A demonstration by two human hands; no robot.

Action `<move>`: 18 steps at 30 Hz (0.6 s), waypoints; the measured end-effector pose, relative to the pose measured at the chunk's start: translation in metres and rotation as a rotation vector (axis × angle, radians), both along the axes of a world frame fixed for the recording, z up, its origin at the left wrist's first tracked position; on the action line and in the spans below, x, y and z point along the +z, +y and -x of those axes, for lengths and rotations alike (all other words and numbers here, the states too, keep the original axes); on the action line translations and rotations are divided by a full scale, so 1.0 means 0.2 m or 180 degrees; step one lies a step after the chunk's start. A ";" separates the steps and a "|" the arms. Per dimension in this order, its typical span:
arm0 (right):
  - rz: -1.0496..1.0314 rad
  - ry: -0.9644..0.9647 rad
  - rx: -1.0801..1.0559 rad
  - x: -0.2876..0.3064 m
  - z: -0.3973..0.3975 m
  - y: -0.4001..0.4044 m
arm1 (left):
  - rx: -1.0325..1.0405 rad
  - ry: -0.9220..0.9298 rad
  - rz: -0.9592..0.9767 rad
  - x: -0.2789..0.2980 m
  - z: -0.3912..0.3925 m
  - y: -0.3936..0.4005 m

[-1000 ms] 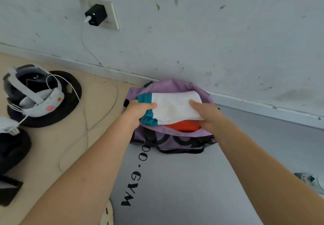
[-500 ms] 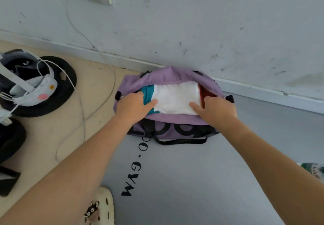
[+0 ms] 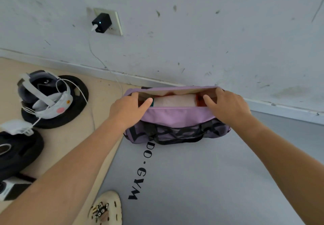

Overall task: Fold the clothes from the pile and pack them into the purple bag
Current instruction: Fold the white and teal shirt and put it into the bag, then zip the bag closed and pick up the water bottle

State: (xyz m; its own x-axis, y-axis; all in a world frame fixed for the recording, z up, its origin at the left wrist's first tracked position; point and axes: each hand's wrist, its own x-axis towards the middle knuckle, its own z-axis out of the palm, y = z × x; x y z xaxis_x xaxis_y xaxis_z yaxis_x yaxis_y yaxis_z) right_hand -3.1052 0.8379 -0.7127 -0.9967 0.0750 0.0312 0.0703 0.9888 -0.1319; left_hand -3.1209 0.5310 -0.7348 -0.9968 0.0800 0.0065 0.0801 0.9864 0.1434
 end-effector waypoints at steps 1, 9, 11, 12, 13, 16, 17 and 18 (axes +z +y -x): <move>-0.0002 0.0050 0.0002 0.03 -0.04 0.01 | -0.0033 0.0031 0.0034 0.02 -0.03 0.01; 0.0142 0.0025 -0.0422 0.28 -0.60 0.20 | -0.0357 -0.0152 -0.0018 0.25 -0.41 0.25; 0.0206 -0.0080 -0.0543 0.28 -0.76 0.26 | -0.0404 -0.0336 -0.0105 0.24 -0.54 0.32; 0.0228 -0.0082 -0.0617 0.28 -0.83 0.29 | -0.0429 -0.0393 -0.0118 0.23 -0.59 0.36; 0.0214 -0.0056 -0.0676 0.27 -0.89 0.32 | -0.0451 -0.0437 -0.0131 0.21 -0.64 0.39; 0.0139 -0.0161 -0.0727 0.20 -1.03 0.38 | -0.0528 -0.0721 -0.0182 0.14 -0.74 0.46; 0.0209 -0.0326 -0.0758 0.16 -1.08 0.39 | -0.0552 -0.0905 -0.0167 0.10 -0.78 0.47; 0.0324 -0.0545 -0.0783 0.13 -1.13 0.41 | -0.0567 -0.1122 -0.0140 0.07 -0.82 0.49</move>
